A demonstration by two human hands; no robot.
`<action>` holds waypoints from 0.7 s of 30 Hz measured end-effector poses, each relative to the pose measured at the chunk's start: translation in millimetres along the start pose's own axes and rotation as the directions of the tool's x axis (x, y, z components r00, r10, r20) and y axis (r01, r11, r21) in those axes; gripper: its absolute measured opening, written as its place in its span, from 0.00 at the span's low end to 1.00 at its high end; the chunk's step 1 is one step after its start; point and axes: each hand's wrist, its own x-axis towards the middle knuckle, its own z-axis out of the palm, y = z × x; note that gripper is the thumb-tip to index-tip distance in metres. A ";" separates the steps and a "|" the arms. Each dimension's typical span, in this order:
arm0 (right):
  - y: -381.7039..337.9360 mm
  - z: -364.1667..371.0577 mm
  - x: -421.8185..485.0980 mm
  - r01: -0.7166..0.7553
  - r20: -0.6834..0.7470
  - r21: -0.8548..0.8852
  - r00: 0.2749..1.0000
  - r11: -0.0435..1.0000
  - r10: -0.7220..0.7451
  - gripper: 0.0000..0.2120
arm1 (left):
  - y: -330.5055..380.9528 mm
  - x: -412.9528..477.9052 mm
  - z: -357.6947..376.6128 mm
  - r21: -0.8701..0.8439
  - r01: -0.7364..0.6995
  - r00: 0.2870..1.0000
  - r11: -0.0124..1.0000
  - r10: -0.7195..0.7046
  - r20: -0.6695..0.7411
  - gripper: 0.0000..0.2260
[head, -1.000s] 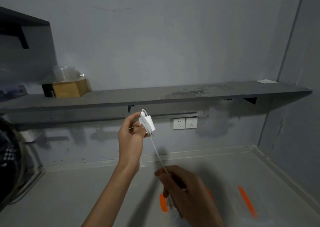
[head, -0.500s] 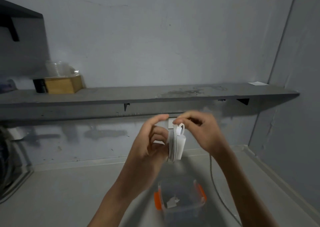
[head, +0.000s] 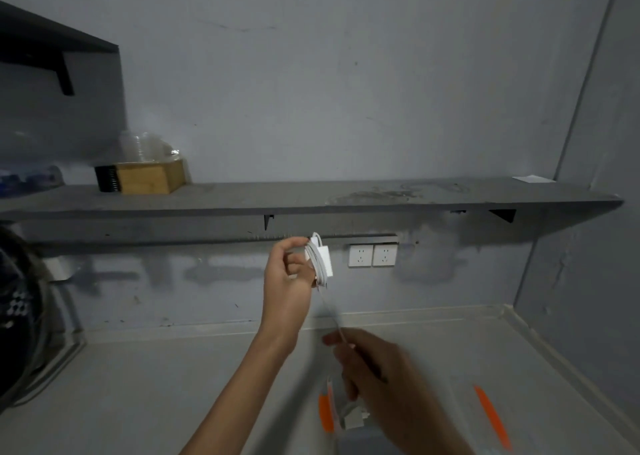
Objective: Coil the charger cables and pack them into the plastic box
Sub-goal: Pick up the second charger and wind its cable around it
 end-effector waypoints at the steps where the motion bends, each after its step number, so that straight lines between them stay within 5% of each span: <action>1: -6.3 -9.4 0.6 0.084 -0.028 -0.128 0.996 0.988 -0.089 0.07 | -2.9 -4.3 -0.8 0.067 -0.030 0.999 0.997 0.028 0.029 0.18; 5: -35.5 -49.9 22.0 0.403 -0.075 -0.560 0.845 0.724 -0.529 0.09 | -3.3 -20.8 -4.6 0.152 -0.146 0.977 0.977 0.119 0.176 0.13; 8: -47.6 -75.8 53.2 0.449 -0.064 -0.615 0.791 0.648 -0.609 0.11 | 10.5 -41.2 -5.5 0.184 -0.281 0.920 0.942 0.210 0.331 0.07; 10: -47.5 -88.2 75.0 0.411 -0.095 -0.516 0.845 0.752 -0.527 0.09 | 23.1 -52.8 -6.6 0.178 -0.344 0.881 0.922 0.251 0.401 0.08; 13: -29.6 -82.9 92.9 0.314 -0.102 -0.057 0.942 0.948 -0.319 0.04 | 40.0 -55.3 -9.9 0.068 -0.261 0.869 0.963 0.204 0.450 0.13; 17: 12.7 -41.9 81.1 0.093 -0.160 0.229 0.986 0.969 -0.057 0.09 | 39.9 -51.3 -8.0 -0.038 0.006 0.928 0.999 0.009 0.373 0.17; 21: 33.9 -8.9 66.1 0.000 -0.243 0.299 0.967 0.954 0.076 0.14 | 26.9 -47.5 -8.5 -0.128 0.149 0.955 0.981 -0.109 0.276 0.19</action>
